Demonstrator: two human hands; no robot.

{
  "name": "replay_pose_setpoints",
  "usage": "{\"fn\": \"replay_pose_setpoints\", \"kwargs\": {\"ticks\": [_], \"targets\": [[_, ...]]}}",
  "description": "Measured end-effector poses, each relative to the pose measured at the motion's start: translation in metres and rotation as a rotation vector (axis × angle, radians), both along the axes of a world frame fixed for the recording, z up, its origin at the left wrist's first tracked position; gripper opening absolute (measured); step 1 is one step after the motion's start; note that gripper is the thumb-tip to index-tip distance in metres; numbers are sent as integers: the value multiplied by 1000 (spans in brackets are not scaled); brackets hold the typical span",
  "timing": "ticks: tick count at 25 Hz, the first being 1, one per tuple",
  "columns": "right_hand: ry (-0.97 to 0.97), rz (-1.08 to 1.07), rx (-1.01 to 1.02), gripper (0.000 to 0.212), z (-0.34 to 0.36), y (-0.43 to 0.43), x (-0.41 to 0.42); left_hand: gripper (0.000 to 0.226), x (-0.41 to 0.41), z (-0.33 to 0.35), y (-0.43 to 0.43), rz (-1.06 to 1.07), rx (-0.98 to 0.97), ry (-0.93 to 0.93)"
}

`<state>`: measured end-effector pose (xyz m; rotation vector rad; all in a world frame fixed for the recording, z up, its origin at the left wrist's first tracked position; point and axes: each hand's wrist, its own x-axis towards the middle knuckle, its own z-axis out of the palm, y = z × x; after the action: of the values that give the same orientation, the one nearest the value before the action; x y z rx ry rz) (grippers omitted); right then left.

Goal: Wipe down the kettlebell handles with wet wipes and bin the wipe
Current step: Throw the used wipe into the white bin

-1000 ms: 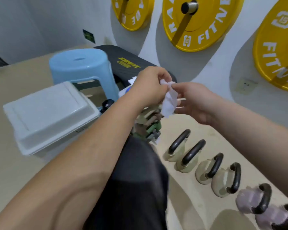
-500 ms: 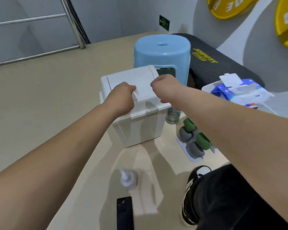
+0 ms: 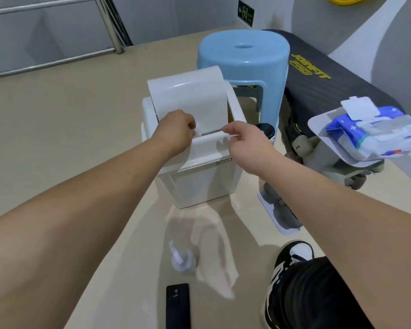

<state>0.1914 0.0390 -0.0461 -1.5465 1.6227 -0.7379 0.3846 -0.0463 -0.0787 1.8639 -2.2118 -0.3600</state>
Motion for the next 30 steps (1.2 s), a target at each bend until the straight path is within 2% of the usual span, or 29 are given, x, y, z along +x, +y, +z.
{"fn": "replay_pose_setpoints", "kwargs": {"ticks": [1, 5, 7, 9, 12, 15, 17, 19, 24, 30], "targets": [[2, 10, 7, 46, 0, -3, 5, 21, -1, 0, -1, 8, 49, -16], [-36, 29, -2, 51, 2, -16, 29, 61, -15, 5, -1, -31, 363, -136], [-49, 30, 21, 52, 2, -21, 36, 69, -22, 7, -3, -35, 539, -190], [-44, 30, 33, 54, 3, -23, 39, 72, -24, 10, -5, -35, 612, -180], [-31, 30, 9, 53, 10, -24, 35, 54, -24, 22, -7, -73, 489, -232], [-56, -32, 9, 52, 9, -23, 25, 28, -12, 41, -10, -52, 164, -309], [-73, -77, 19, 51, 7, -21, 21, 24, 0, 47, -13, 2, -56, -305], [-61, -89, 31, 50, 5, -19, 17, 27, 0, 43, -13, 1, -162, -333], [-21, -77, 48, 50, 0, -19, 12, 44, -12, 30, -16, 20, -97, -410], [-29, -82, 43, 50, 6, -16, 7, 43, -20, 32, -14, 55, -25, -432]]}}
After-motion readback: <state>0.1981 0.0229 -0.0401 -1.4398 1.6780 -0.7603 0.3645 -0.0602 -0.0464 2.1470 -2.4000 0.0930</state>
